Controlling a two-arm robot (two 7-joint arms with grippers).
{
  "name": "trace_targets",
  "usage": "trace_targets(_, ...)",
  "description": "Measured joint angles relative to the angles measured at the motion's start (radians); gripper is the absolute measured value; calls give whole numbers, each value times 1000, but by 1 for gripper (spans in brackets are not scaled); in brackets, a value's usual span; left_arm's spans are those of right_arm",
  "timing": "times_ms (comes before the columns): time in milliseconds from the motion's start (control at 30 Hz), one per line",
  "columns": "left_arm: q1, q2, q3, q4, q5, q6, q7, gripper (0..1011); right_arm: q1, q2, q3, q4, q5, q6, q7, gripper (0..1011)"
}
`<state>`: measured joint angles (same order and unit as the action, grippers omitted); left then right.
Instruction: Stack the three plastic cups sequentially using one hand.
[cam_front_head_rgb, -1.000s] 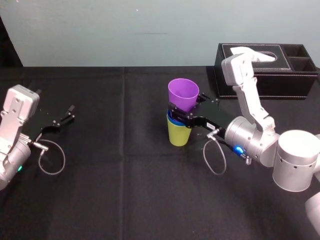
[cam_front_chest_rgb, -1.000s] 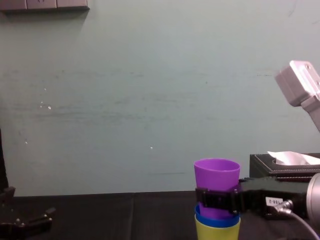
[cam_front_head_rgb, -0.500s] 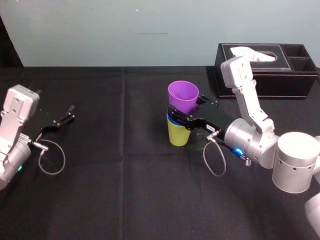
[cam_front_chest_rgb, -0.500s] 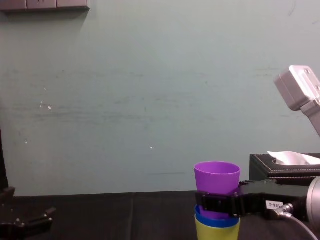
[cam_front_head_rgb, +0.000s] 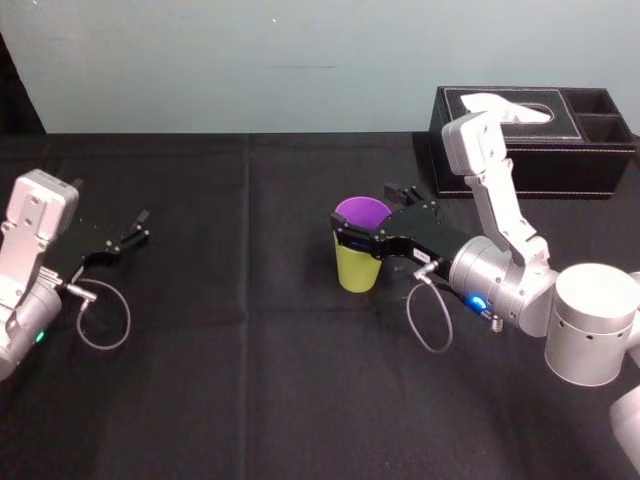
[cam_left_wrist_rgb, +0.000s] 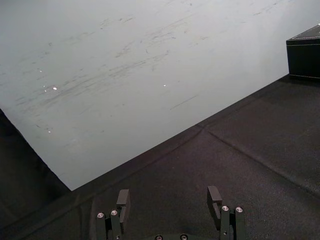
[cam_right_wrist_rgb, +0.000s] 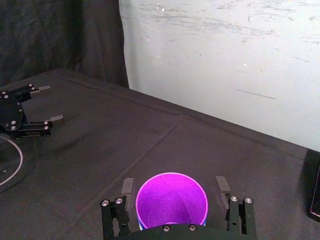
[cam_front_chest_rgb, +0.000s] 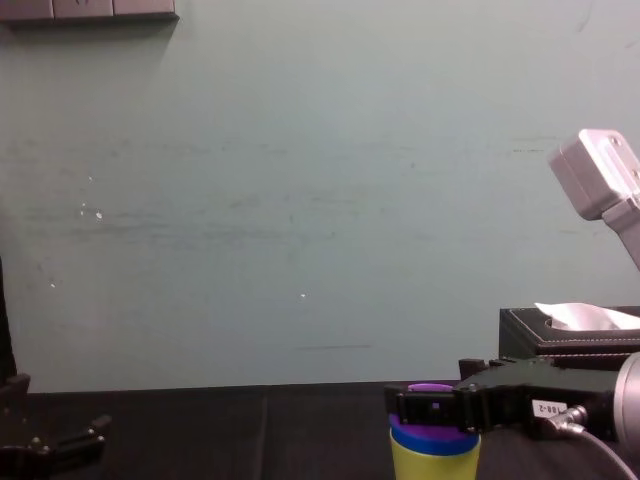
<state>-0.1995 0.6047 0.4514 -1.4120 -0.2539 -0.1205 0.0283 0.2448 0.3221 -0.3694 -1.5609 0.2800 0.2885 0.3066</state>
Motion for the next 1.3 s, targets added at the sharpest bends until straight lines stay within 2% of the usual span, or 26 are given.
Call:
trace_targets(233,0,0,0,0,0,0,0,1011,-7,3,6,-10,4,0,2,1004)
trace_targets(367,0,0,0,0,0,0,0,1011,-20,6,24,-26,11,-3,-8,1004)
trace_targets(633,0,0,0,0,0,0,0,1011,-60,-13,84,-38,12,-35,-86,1004)
trace_targets(867,0,0,0,0,0,0,0,1011,-96,-65,157,-13,-8,-65,-190,1004)
trace_targets(1033,0,0,0,0,0,0,0,1011,-99,-85,170,15,-38,-67,-228,1004)
trace_targets(1300,0,0,0,0,0,0,0,1012,-89,-111,158,82,-98,-72,-256,1004)
